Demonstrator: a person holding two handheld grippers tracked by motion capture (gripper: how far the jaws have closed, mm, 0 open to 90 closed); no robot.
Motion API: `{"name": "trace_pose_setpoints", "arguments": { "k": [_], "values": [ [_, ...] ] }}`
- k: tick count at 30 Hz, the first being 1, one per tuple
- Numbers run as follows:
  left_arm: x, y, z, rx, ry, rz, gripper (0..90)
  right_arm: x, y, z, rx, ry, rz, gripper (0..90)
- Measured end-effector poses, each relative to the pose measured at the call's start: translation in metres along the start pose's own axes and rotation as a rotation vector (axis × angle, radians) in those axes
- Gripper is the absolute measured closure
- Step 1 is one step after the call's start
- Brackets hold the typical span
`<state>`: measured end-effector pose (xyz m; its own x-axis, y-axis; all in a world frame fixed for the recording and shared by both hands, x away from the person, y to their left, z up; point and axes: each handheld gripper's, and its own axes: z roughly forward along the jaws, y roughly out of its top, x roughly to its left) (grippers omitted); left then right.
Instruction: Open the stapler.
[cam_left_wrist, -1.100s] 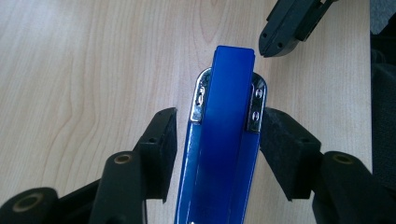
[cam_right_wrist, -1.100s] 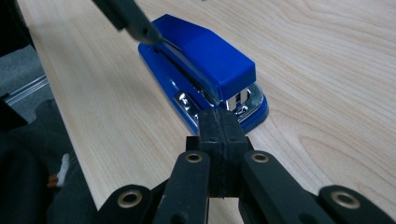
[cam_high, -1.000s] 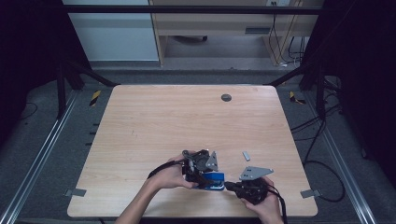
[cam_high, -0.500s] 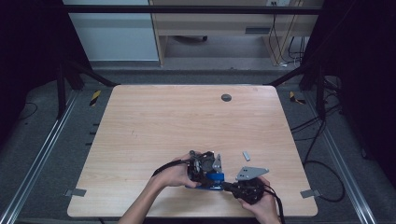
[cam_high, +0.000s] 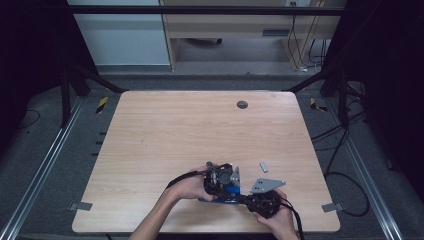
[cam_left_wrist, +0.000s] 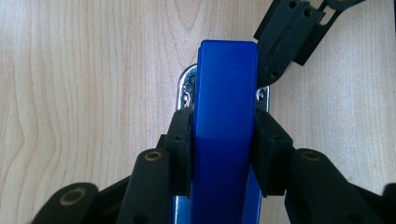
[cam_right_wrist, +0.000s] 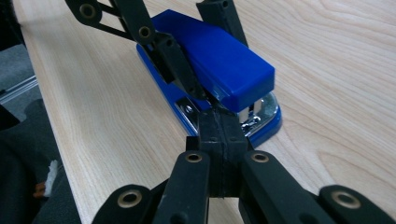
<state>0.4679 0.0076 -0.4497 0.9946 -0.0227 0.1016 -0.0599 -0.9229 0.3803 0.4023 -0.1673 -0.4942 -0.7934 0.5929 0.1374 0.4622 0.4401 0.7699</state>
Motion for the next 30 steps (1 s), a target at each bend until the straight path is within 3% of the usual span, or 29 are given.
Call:
{"name": "trace_pose_setpoints", "arguments": {
  "k": [16, 30],
  "values": [
    [0.0020, -0.0005, -0.0001, -0.002, -0.023, -0.016, 64.4, 0.0002, -0.0006, 0.0027, -0.019, -0.005, -0.005, 90.0],
    [0.0002, -0.0015, -0.0008, -0.019, -0.014, -0.008, 65.0, 0.0027, -0.0060, 0.0033, -0.061, -0.021, 0.001, 90.0]
  ]
}}
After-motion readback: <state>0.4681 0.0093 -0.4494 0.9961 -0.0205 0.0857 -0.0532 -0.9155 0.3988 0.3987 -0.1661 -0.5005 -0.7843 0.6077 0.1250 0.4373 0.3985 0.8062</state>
